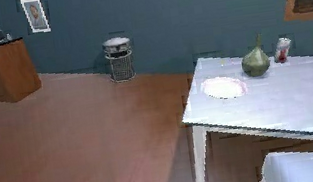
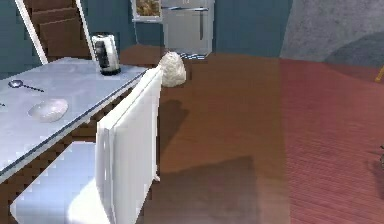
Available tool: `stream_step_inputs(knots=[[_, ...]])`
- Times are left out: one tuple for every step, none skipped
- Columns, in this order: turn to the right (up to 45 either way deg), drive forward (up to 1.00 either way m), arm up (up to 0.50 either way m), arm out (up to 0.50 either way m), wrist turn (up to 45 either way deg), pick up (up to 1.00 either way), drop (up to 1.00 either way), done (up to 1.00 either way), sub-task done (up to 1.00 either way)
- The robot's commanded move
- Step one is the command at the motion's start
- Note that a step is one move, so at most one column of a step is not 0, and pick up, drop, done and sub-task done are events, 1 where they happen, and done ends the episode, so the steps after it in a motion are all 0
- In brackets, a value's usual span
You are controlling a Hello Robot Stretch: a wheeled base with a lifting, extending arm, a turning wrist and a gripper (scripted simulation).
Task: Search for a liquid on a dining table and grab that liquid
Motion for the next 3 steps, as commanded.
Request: stream_step_inputs(knots=[[-30.0,0.0,0.0,0.0,0.0,0.0,0.0,0.0,0.0],[-3.0,0.0,0.0,0.0,0.0,0.0,0.0,0.0,0.0],[0.0,0.95,0.0,0.0,0.0,0.0,0.0,0.0,0.0]])
